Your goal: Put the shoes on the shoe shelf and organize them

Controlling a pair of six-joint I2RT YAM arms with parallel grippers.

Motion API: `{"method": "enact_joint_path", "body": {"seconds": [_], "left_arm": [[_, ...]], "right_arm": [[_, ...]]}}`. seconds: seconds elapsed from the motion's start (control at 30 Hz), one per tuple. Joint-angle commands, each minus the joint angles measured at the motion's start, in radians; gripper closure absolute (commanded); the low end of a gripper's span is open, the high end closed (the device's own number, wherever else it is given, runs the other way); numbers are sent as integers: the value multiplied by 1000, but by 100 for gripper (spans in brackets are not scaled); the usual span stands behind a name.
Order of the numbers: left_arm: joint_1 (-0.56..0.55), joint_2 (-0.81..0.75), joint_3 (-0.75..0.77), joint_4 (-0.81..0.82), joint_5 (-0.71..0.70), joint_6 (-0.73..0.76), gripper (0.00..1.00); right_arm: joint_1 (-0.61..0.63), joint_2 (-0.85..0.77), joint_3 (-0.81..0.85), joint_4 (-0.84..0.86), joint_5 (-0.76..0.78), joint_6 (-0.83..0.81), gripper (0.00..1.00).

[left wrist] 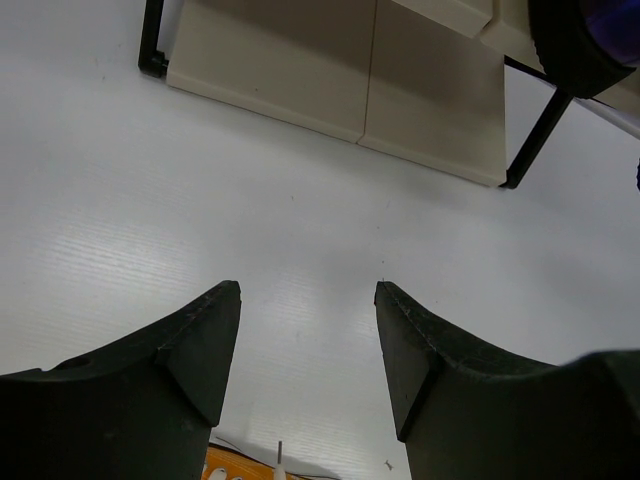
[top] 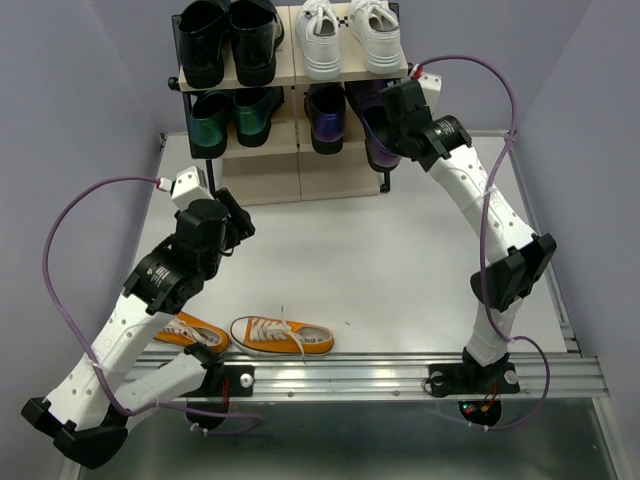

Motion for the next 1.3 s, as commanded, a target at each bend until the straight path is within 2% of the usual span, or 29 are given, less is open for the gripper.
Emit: {"method": "enact_joint_path", "body": {"seconds": [0.0, 0.37, 1.27], "left_arm": [[6, -21, 31, -3, -32, 2, 33], [6, -24, 31, -18, -42, 1, 33], [6, -47, 31, -49, -58, -12, 33]], "right_arm": [[-5, -20, 96, 173, 85, 65, 99], [-5, -36, 0, 284, 114, 148, 99], [-5, 90, 86, 367, 112, 179, 97]]}}
